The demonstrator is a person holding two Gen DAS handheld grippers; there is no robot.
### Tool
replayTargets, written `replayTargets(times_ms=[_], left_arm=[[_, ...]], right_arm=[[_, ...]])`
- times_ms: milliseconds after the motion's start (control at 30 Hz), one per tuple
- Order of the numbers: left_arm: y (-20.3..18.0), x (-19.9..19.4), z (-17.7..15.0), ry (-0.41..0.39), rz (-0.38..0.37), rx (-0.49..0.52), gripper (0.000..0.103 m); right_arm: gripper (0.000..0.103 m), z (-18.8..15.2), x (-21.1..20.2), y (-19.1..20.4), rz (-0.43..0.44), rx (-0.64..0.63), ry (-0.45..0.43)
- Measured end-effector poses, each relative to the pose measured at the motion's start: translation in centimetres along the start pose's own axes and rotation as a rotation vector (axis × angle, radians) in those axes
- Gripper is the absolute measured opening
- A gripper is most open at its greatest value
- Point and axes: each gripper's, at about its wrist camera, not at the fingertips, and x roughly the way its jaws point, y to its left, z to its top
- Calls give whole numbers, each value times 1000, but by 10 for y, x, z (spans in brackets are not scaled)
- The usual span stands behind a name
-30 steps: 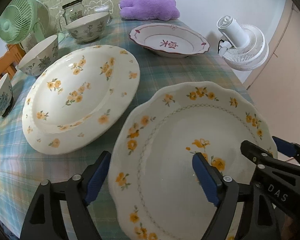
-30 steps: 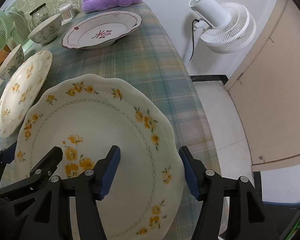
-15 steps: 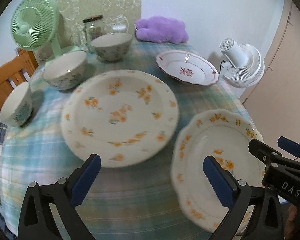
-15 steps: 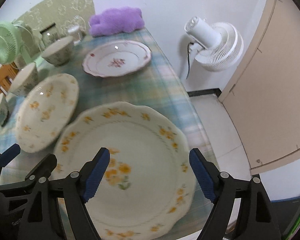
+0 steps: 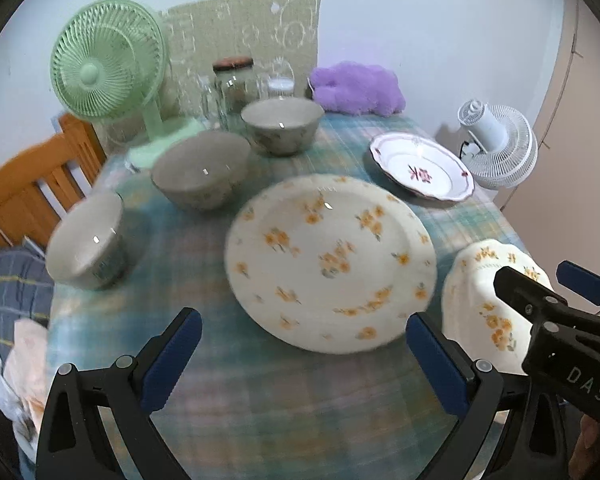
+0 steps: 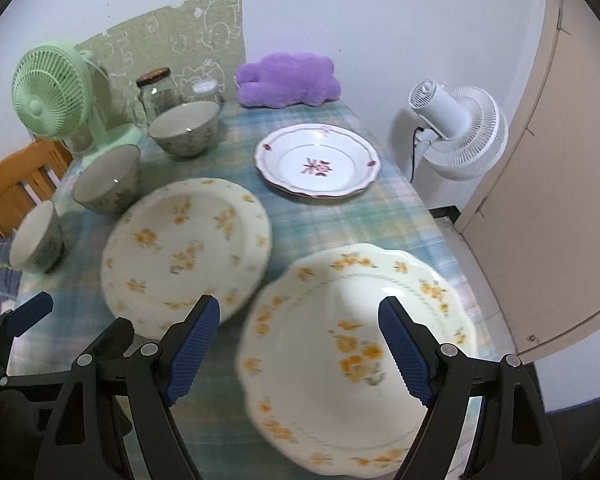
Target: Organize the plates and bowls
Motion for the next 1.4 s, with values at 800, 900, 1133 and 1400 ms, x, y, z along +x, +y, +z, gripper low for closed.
replayTargets(times_ms=[800, 900, 1133, 1400], left_arm=[[25, 112, 42, 49, 110, -128, 95], [25, 127, 40, 81, 124, -136, 93], [27, 141, 37, 116, 114, -140, 86], [32, 137, 37, 143, 98, -150, 85]], right_arm=[[84, 63, 125, 37, 67, -78, 55], [84, 64, 143, 37, 64, -91, 83], [72, 62, 171, 47, 112, -107, 147], [71, 62, 168, 54, 106, -117, 164]])
